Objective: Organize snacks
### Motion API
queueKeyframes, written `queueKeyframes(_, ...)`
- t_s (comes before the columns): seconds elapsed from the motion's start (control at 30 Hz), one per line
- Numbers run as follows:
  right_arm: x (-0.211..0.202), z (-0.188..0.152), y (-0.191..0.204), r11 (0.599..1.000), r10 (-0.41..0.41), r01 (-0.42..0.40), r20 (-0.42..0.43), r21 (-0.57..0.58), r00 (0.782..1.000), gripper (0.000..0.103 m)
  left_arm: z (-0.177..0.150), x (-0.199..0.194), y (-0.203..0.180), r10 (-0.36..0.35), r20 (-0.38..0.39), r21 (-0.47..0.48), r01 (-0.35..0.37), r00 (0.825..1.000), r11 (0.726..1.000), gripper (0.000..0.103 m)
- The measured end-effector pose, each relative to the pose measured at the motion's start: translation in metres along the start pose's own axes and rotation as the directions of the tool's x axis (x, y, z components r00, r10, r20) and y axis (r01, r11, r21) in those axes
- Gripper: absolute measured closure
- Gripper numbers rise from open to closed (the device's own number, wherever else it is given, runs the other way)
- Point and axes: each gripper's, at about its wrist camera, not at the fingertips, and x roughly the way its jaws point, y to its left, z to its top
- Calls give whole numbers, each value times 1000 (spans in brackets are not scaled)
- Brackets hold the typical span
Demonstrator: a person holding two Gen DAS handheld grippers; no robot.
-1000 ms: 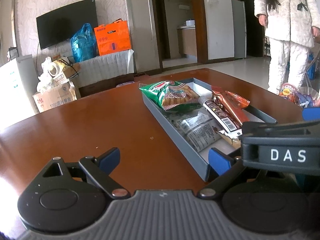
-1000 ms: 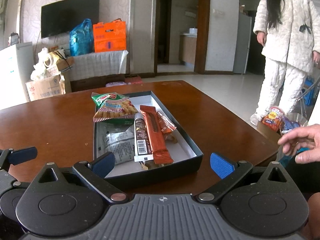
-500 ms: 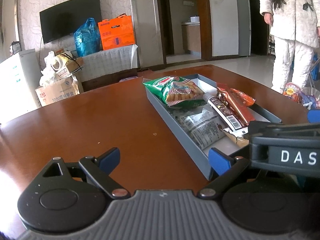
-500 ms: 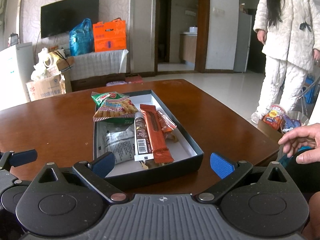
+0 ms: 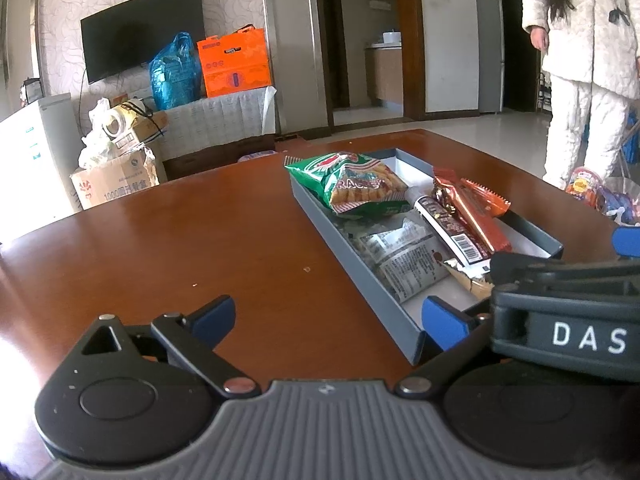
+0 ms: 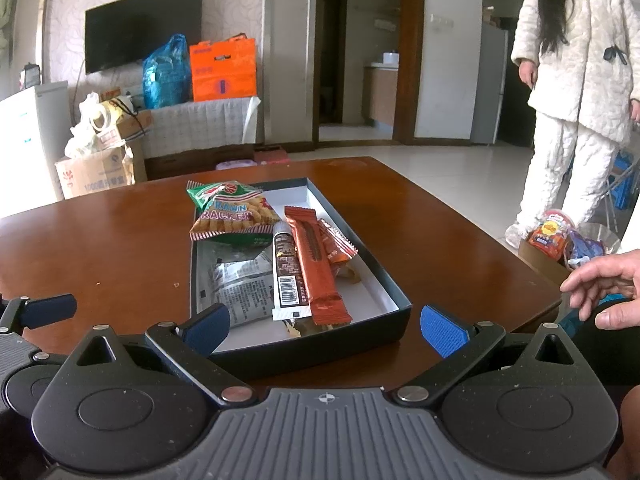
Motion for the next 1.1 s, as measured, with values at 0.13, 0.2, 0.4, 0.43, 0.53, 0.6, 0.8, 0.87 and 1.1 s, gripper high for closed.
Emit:
queueKeyframes(0.13, 1, 0, 0, 1000, 1, -1, -2, -4, 1000, 0, 0, -2, -4, 31, 20, 40, -31, 999, 999, 2)
queueKeyframes(0.2, 0, 0, 1, 1000, 2, -2, 0, -5, 1000, 0, 0, -3, -4, 22, 18, 43, -23, 1000, 999, 2)
queueKeyframes(0.4, 0, 1, -1, 1000, 6, -6, 7, -3, 1000, 0, 1, -1, -2, 24, 16, 34, -24, 1000, 999, 2)
queueKeyframes(0.43, 0, 1, -1, 1000, 6, -6, 7, -3, 1000, 0, 1, -1, -2, 24, 17, 32, -24, 1000, 999, 2)
queueKeyframes(0.53, 0, 1, -1, 1000, 7, -7, 7, -5, 1000, 0, 1, -2, -2, 26, 20, 35, -27, 999, 999, 2)
queueKeyframes(0.6, 0, 1, -1, 1000, 8, -8, 8, -6, 1000, 0, 1, -2, -1, 18, 16, 31, -18, 1000, 999, 2)
queueKeyframes(0.8, 0, 1, -1, 1000, 8, -8, 9, -4, 1000, 0, 2, -1, 2, 24, 7, 14, -24, 1000, 1000, 2)
queueKeyframes(0.87, 0, 1, -1, 1000, 10, -10, 10, -1, 1000, 0, 3, -2, 2, 31, 6, 14, -31, 1000, 999, 2)
queueKeyframes(1.1, -1, 2, -2, 1000, 11, -11, 14, 8, 1000, 0, 4, -2, 1, 21, 13, 5, -21, 1000, 1000, 2)
